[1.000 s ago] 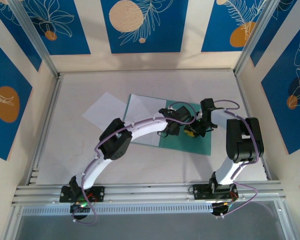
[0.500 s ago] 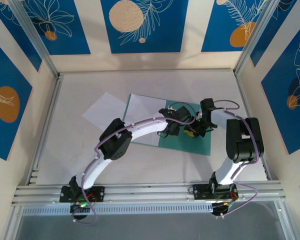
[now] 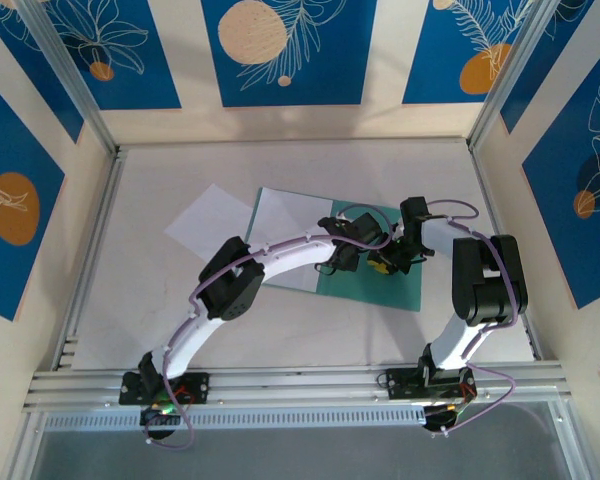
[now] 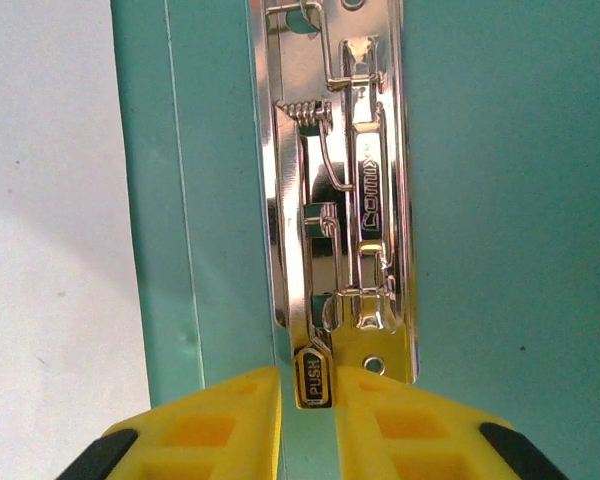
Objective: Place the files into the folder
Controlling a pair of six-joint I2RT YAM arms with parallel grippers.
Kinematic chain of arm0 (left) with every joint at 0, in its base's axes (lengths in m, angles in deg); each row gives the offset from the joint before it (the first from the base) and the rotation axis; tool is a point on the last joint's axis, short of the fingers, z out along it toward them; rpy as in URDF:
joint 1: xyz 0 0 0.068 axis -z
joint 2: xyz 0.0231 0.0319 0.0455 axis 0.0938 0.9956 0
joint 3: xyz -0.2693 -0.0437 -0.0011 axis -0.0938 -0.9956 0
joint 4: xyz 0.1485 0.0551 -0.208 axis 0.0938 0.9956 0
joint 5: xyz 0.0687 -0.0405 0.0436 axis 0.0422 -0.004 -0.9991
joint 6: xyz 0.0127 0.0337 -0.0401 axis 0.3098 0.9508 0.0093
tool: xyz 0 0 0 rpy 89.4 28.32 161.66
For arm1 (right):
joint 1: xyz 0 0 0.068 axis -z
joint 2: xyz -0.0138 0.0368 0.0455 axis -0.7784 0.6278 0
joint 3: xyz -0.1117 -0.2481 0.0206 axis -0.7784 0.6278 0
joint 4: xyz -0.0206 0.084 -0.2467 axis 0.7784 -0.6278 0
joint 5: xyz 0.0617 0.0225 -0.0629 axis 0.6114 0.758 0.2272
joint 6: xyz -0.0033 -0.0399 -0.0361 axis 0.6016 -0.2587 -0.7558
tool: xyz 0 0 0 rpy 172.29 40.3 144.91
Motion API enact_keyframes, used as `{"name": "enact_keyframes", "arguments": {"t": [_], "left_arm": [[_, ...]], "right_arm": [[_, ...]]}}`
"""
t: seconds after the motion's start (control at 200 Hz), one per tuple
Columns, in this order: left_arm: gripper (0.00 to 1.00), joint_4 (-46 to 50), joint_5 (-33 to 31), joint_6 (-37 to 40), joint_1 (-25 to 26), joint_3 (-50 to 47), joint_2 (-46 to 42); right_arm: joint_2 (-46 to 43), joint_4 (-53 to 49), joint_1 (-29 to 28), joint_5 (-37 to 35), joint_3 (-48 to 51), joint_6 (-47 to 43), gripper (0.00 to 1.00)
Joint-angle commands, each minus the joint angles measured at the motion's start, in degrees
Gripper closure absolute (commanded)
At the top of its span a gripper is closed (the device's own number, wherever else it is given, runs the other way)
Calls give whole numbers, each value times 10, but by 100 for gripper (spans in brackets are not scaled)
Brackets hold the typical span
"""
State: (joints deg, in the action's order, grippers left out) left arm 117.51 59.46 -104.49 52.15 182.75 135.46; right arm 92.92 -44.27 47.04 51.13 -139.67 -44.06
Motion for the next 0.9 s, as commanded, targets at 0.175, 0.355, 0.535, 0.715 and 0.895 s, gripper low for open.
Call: {"name": "enact_keyframes", "arguments": {"t": [0.175,0.355,0.535,0.715,0.895], "left_arm": [[83,18,-14,-5,7,11,-16],[84,17,-14,-4,8,12,-15],[90,19,-11,-5,9,12,-14],[94,30,16,-13,10,18,-11],[98,40,47,-19,9,19,-6]], "right_arm": [[1,-12,-3,6,-14,0,74],[2,-12,-4,5,-13,-1,74],[1,-12,-4,4,-12,1,74],[4,-11,-6,4,-15,1,74],[5,-10,-6,4,-18,-1,74]]}}
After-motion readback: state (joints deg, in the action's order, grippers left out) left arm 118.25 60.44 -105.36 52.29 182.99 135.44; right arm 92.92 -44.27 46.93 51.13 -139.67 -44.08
